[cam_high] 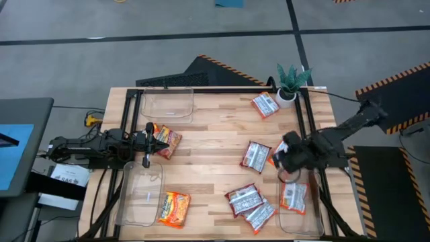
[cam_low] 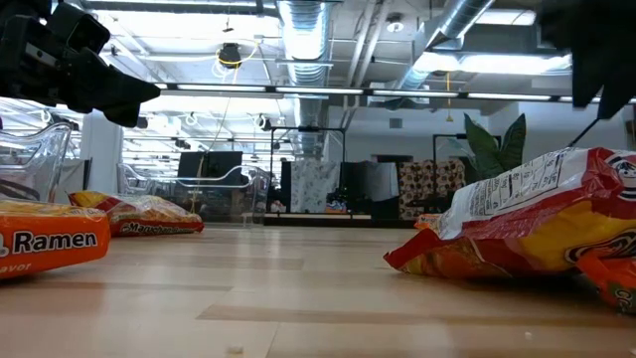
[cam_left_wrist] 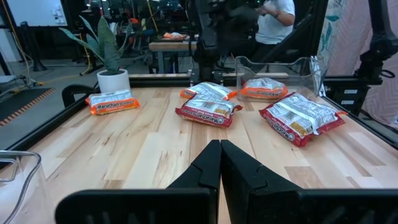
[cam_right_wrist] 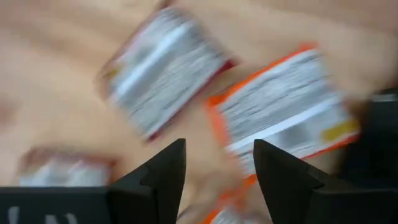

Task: Sort Maruchan noodles
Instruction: Put the orange noodle pack into the bottom right transparent bin

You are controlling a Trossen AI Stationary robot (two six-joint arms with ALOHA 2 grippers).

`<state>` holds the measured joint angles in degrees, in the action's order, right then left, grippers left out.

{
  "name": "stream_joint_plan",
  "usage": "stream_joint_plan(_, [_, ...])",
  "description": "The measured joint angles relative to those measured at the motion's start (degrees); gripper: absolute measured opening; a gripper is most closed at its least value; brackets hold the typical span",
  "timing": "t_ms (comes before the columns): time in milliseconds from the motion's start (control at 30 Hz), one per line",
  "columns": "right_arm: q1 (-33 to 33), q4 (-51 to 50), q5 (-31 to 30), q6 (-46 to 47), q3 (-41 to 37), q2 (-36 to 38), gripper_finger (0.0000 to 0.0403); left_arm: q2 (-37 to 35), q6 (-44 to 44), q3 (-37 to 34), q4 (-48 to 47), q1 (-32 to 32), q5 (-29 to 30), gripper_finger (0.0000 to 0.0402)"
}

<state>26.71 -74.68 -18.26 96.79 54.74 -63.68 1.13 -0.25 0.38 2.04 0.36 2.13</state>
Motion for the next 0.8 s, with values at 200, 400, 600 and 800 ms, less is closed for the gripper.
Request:
stream_joint_plan(200, [-10.85, -5.4, -0.15, -4.87, -1.31, -5.77, 0.021, 0.0, 0.0, -0.02, -0.02, 0.0, 0.01, 0.0])
stream_joint_plan(400, [-16.53, 0.13, 1.64, -12.59, -5.28, -12.23, 0.021, 0.0, 0.0, -0.01, 0.0, -0.01, 0.01, 0.0])
stream_joint_plan(600, [-18.29, 2.64, 2.69, -16.3, -9.29, -17.38, 0.021, -0.02, 0.0, 0.0, 0.0, 0.0, 0.0, 0.0])
stream_joint_plan(800, [-18.27, 8.42, 3.39, -16.26, -13.75, -18.05, 0.0209, 0.0, 0.0, -0.02, -0.02, 0.0, 0.0, 0.0])
